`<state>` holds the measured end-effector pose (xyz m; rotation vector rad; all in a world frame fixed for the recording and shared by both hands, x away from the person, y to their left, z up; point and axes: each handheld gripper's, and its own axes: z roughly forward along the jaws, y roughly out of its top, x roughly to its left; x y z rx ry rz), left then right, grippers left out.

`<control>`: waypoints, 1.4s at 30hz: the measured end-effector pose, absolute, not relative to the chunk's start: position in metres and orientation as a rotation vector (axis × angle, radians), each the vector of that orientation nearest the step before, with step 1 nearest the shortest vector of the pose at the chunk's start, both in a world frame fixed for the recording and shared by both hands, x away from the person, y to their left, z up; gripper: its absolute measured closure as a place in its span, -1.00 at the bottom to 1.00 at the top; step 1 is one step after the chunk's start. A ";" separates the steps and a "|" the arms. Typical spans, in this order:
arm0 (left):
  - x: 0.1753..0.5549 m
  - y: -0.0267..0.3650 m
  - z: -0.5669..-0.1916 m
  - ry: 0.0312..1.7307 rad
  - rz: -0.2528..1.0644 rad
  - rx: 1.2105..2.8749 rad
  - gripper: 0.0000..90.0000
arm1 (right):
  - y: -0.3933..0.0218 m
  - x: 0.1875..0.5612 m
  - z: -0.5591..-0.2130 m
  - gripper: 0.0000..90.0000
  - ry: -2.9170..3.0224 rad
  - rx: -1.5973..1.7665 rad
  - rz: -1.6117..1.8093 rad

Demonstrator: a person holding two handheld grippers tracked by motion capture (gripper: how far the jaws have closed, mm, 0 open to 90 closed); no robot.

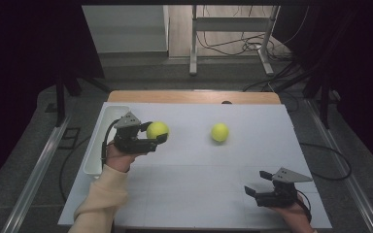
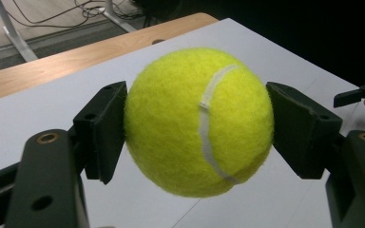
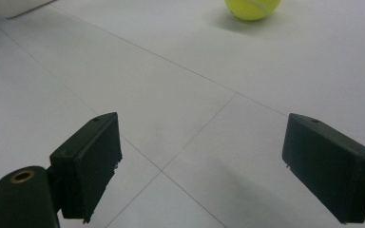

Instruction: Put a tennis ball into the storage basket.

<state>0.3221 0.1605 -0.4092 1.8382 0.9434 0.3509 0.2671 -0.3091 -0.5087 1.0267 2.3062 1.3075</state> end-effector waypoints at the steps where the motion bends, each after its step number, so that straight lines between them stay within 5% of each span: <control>1: 0.322 0.162 -0.409 0.945 0.352 1.836 -0.40 | -0.309 0.267 -0.509 -0.71 2.306 1.027 1.311; 42: 0.326 0.201 -0.408 1.058 0.411 1.750 -0.40 | -0.309 0.267 -0.509 -0.71 2.306 1.029 1.305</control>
